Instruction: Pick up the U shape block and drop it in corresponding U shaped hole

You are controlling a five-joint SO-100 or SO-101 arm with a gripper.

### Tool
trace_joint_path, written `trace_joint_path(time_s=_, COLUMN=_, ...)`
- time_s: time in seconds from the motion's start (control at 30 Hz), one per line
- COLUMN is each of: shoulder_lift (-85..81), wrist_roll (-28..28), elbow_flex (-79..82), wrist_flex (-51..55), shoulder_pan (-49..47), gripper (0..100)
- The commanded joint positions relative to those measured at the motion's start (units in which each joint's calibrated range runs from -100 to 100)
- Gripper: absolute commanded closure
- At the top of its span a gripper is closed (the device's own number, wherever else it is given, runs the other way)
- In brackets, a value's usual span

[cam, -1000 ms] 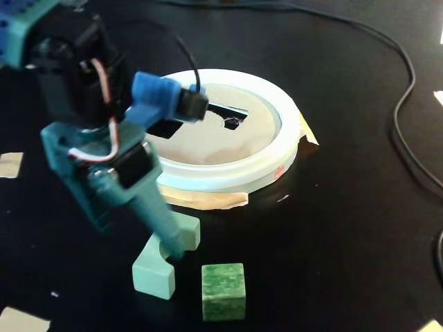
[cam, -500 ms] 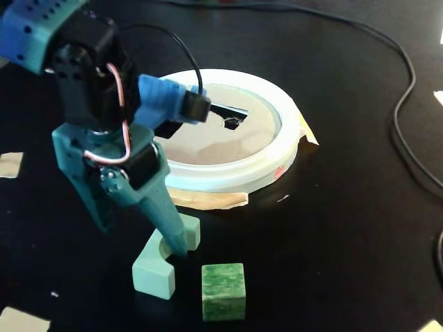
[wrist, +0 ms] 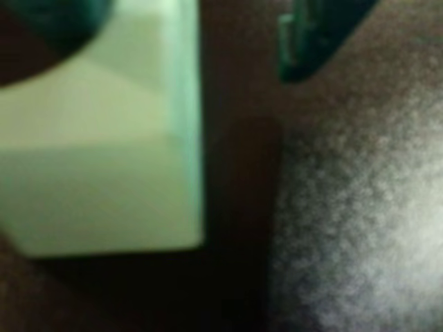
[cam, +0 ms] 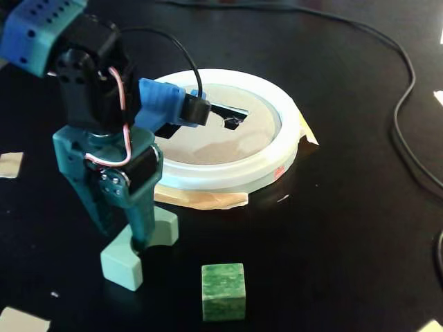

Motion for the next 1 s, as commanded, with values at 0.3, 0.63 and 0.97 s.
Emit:
trace_joint_path(time_s=0.3, shoulder_lift=-0.6, wrist_roll=-0.1, elbow_flex=-5.1, wrist_flex=-0.8, shoulder_pan=1.1, gripper=77)
trace_joint_path(time_s=0.63, shoulder_lift=-1.3, wrist_roll=-0.1, elbow_flex=-5.1, wrist_flex=-0.7, shoulder_pan=1.2, gripper=94)
trace_joint_path(time_s=0.97, shoulder_lift=-1.8, wrist_roll=-0.1, elbow_flex=-5.4, wrist_flex=0.6, shoulder_pan=1.4, gripper=95)
